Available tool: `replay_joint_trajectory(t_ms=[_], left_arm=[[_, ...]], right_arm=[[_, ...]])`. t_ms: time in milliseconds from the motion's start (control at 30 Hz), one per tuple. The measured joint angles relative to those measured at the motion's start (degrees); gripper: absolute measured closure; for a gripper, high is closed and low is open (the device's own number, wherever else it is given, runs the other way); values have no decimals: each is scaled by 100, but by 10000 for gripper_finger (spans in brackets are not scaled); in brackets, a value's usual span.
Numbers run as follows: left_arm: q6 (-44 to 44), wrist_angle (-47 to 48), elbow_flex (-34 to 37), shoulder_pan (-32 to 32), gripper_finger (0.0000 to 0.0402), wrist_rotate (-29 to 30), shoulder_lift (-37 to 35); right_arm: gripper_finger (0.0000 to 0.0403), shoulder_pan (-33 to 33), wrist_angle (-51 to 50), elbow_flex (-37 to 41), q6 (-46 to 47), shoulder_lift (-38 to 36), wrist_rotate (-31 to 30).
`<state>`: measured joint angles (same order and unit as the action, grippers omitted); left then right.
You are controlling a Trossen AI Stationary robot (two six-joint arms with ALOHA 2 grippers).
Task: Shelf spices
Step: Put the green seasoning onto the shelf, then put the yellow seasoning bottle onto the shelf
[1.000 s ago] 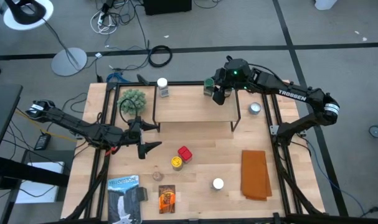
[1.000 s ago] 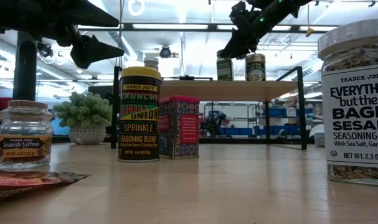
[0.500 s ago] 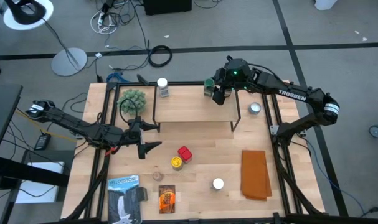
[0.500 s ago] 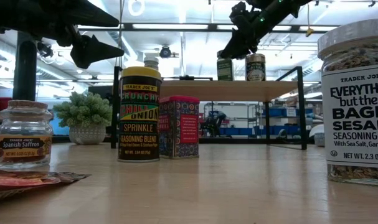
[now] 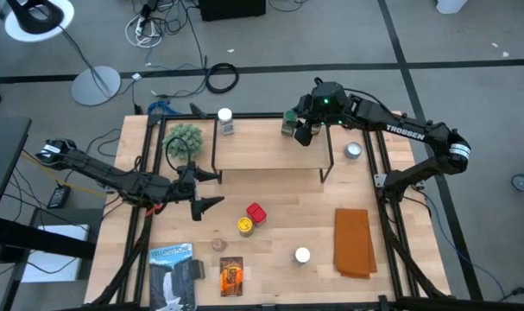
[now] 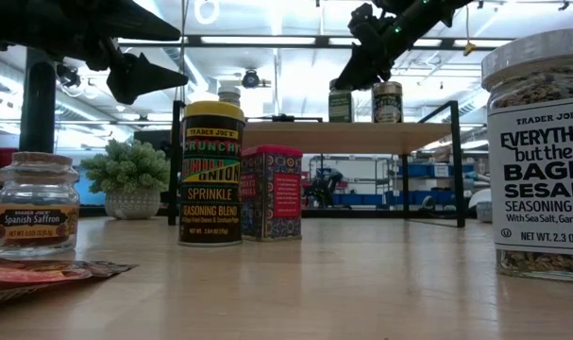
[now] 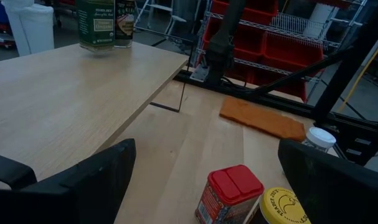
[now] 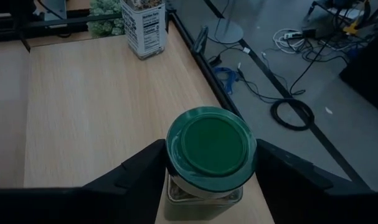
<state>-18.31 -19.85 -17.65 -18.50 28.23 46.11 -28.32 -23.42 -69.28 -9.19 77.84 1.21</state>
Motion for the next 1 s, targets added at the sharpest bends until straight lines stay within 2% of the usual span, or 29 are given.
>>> replay_joint_trajectory(t_ms=[633, 867, 1000], left_arm=[[-2, 1, 0, 0, 3, 0, 0], [-2, 2, 0, 2, 3, 0, 0], [0, 1, -1, 0, 3, 0, 0]], right_arm=[[163, 0, -10, 0, 0, -27, -2], [164, 0, 177, 0, -93, -379, -219], [165, 106, 169, 0, 263, -595, -257]])
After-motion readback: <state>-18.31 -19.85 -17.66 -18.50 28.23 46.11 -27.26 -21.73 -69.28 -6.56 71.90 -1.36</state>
